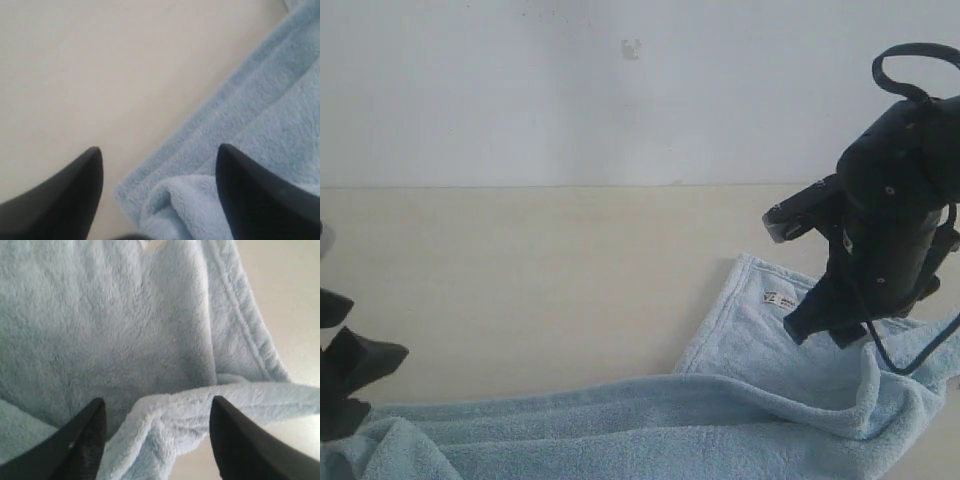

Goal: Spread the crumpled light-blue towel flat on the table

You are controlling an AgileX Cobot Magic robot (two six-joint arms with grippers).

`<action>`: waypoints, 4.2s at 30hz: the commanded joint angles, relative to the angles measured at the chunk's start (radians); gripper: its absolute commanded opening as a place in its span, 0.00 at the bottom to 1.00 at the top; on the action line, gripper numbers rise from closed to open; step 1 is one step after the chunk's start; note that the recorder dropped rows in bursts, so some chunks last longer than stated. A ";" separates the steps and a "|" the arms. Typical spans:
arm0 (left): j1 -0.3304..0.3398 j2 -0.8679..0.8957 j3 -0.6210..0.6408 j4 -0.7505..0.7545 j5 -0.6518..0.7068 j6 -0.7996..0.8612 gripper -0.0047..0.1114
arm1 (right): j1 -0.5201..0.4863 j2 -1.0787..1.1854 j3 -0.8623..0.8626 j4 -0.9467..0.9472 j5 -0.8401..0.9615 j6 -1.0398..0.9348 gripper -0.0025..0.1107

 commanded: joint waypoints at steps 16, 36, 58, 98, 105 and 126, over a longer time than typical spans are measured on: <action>0.068 0.448 -0.167 -0.225 0.149 0.042 0.30 | -0.450 -0.021 0.001 1.076 0.125 -0.714 0.53; 0.068 0.545 -0.171 -0.336 0.140 0.235 0.30 | -0.378 -0.018 0.001 0.637 -0.113 -0.371 0.53; 0.115 0.564 -0.190 -0.022 0.151 -0.204 0.43 | -0.380 -0.018 0.140 0.304 -0.271 -0.024 0.53; 0.115 0.416 -0.208 -0.567 0.769 0.166 0.07 | -0.380 -0.018 0.140 0.432 -0.331 -0.026 0.53; 0.115 0.386 -0.122 -0.604 0.769 0.169 0.07 | -0.380 -0.018 0.140 0.451 -0.331 -0.026 0.53; 0.115 0.388 -0.014 -0.763 0.769 0.401 0.13 | -0.380 -0.018 0.140 0.478 -0.338 -0.026 0.53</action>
